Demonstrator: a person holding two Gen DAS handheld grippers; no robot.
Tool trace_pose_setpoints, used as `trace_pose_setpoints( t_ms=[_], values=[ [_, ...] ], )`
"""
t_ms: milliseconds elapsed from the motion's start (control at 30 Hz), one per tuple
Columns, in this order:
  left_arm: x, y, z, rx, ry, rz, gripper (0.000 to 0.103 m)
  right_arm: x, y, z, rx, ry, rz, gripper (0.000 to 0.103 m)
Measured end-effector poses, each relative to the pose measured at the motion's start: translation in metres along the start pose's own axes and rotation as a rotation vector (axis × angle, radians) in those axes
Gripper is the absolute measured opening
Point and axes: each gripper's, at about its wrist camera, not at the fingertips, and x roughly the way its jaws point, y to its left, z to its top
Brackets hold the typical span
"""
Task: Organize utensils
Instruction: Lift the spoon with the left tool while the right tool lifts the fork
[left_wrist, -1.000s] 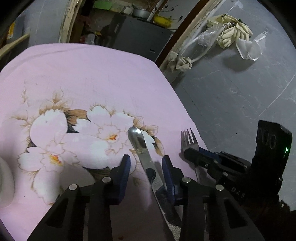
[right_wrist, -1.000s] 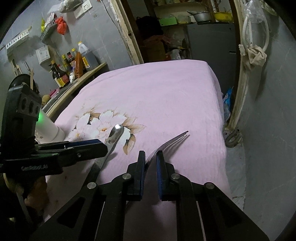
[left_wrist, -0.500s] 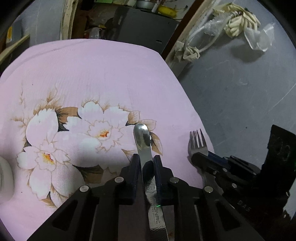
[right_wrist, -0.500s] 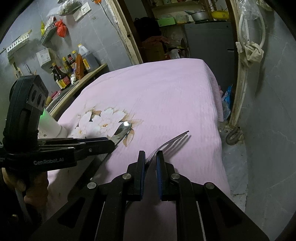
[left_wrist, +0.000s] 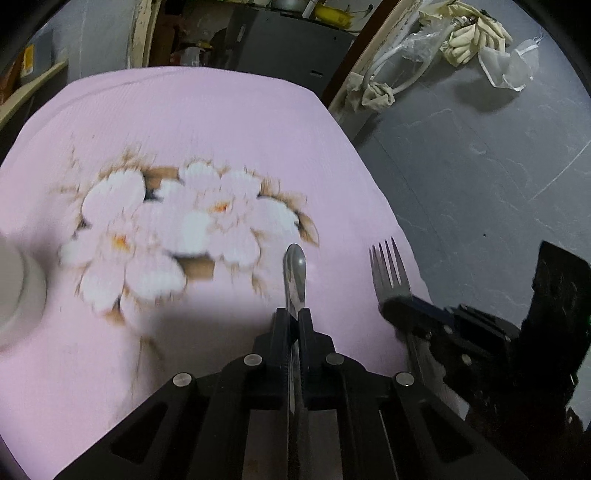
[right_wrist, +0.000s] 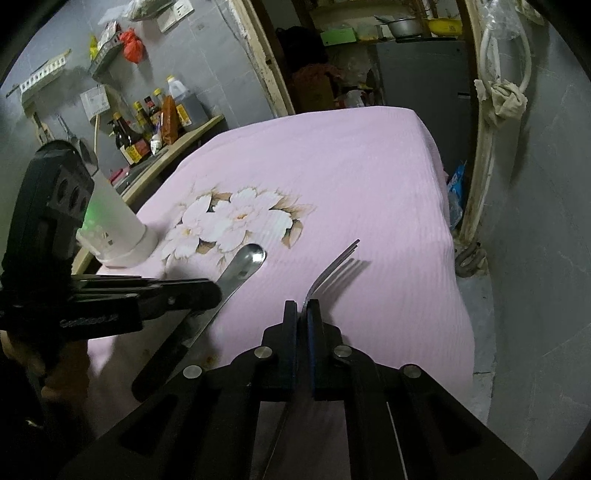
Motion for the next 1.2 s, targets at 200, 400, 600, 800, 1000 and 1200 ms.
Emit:
trace_pose_setpoints(
  t_ms=[200, 400, 600, 800, 1000, 1200],
  values=[
    [0.001, 0.014, 0.001, -0.035, 0.022, -0.079, 0.006, 0.005, -0.006, 0.009, 0.011, 0.027, 0.012, 0.005],
    [0.004, 0.009, 0.003, 0.02, 0.047, -0.112, 0.016, 0.01, -0.011, 0.01, 0.038, 0.038, 0.017, 0.005],
    [0.008, 0.001, 0.006, 0.067, 0.069, -0.098, 0.018, 0.013, -0.01, 0.011, 0.032, 0.045, 0.015, 0.005],
    [0.013, -0.02, 0.008, 0.191, 0.084, 0.001, 0.015, 0.016, -0.013, 0.017, 0.035, 0.07, 0.022, 0.005],
    [0.014, -0.023, 0.011, 0.168, 0.081, -0.004, 0.013, 0.024, -0.011, 0.023, 0.066, 0.131, 0.009, 0.005],
    [0.001, -0.015, -0.002, 0.142, 0.071, -0.003, 0.013, 0.025, -0.002, 0.022, 0.072, 0.141, -0.038, 0.004]
  ],
)
